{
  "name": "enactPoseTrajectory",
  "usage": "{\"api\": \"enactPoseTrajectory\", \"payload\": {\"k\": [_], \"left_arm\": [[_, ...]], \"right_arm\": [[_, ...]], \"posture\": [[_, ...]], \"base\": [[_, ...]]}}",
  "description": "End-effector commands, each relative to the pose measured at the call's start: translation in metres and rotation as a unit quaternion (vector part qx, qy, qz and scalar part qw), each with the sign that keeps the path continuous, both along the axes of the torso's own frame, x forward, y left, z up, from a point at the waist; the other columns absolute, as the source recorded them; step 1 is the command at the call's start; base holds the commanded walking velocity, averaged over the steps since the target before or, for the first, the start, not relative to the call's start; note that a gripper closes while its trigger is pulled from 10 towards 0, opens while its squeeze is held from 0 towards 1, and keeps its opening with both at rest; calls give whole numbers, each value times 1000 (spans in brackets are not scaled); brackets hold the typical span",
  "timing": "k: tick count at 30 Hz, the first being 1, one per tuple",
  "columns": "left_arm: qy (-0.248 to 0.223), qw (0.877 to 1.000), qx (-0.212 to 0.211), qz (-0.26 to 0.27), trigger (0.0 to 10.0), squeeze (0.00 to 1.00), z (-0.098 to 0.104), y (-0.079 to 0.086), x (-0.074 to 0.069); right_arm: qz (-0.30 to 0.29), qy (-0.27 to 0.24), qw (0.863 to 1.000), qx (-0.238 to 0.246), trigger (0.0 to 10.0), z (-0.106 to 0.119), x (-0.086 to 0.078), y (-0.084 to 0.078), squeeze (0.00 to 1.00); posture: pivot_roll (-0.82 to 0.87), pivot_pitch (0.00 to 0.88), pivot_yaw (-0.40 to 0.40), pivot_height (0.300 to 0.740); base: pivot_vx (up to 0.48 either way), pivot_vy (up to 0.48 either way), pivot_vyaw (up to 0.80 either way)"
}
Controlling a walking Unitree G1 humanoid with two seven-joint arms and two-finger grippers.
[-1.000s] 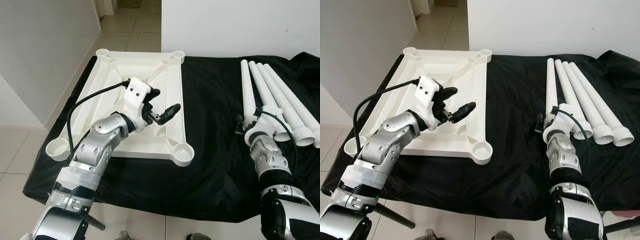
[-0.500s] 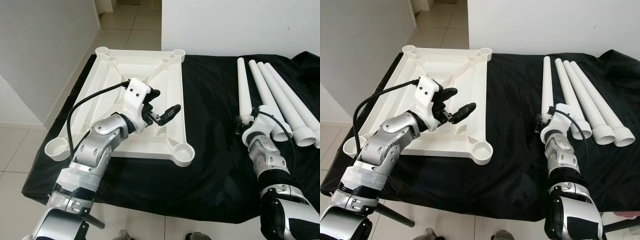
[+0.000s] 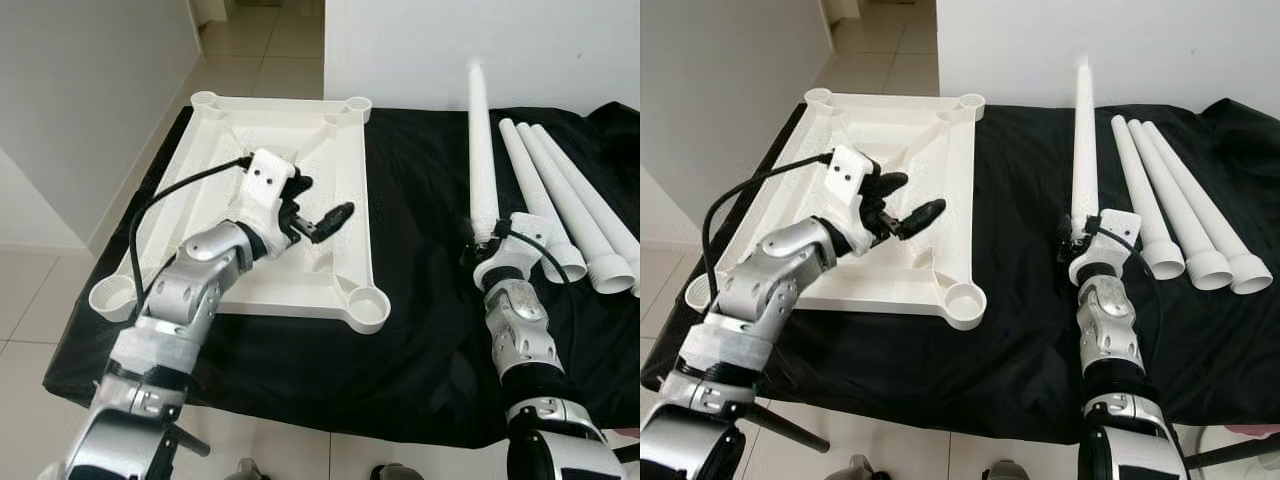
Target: Building children table
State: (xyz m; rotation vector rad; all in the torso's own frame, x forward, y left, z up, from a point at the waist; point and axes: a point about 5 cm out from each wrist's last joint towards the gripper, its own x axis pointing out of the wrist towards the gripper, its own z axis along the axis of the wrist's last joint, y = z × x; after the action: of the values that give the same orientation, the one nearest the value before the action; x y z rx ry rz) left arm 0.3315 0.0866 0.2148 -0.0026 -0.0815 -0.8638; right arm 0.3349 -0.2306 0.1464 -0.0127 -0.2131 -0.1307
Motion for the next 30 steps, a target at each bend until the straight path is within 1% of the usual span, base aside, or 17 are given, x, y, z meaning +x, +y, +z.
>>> {"api": "enactPoseTrajectory", "payload": {"k": [1,2,3,5,7,9,12,13,14,16,18,20,23,24,25,26,30], "left_arm": [[14,1000,-3,11,10000,0,0,2,4],[23,1000,-10,4,10000,0,1,2,4],[33,999,-16,-3,10000,0,3,1,6],[33,999,-16,-3,10000,0,3,1,6],[54,998,-13,-19,10000,0,5,-3,11],[71,997,-4,-30,10000,0,5,-7,14],[85,995,-20,-56,10000,0,10,-9,14],[97,991,-40,-84,10000,0,17,-11,13],[97,991,-40,-84,10000,0,17,-11,13],[125,979,-91,-136,10000,0,32,-14,13],[133,974,-107,-148,10000,0,37,-15,14],[155,960,-157,-173,10000,0,49,-17,17],[155,960,-157,-173,10000,0,49,-17,17],[169,948,-189,-191,10000,0,55,-17,18],[169,948,-189,-191,10000,0,55,-17,18],[177,940,-208,-207,10000,0,60,-18,17],[184,935,-214,-213,10000,0,62,-22,19]], "right_arm": [[8,-28,999,-18,10000,8,-1,7,0],[15,-48,998,-32,10000,13,-3,12,0],[54,-85,995,-14,10000,22,-7,22,0],[54,-85,995,-14,10000,22,-7,22,0],[114,-138,984,5,10000,37,-16,37,0],[142,-162,977,3,10000,44,-21,44,0],[157,-169,973,-10,10000,47,-22,49,0],[171,-171,970,-21,10000,47,-23,55,0],[171,-171,970,-21,10000,47,-23,55,0],[209,-175,961,-39,10000,50,-25,68,0],[223,-175,958,-43,10000,50,-27,73,0],[251,-170,951,-55,10000,47,-28,83,0],[251,-170,951,-55,10000,47,-28,83,0],[265,-166,948,-64,10000,45,-30,88,0],[265,-166,948,-64,10000,45,-30,88,0],[279,-162,944,-68,10000,43,-31,92,0],[309,-158,934,-83,10000,40,-35,101,0]], "posture": [[-67,25,37,740],[-66,18,32,740],[-69,8,33,740],[-69,8,33,740],[-74,0,39,740],[-74,0,40,740],[-75,0,44,740],[-77,0,47,740],[-77,0,47,740],[-86,0,55,740],[-87,0,56,740],[-86,0,54,740],[-86,0,54,740],[-86,0,52,740],[-86,0,52,740],[-88,0,52,740],[-92,0,49,740]], "base": [[0,0,0],[0,0,0],[0,0,0],[0,0,0],[0,0,0],[0,0,0],[0,0,0],[0,0,0],[0,0,0],[0,0,0],[0,0,0],[0,0,0],[0,0,0],[0,0,0],[0,0,0],[0,0,0],[0,0,0]]}}
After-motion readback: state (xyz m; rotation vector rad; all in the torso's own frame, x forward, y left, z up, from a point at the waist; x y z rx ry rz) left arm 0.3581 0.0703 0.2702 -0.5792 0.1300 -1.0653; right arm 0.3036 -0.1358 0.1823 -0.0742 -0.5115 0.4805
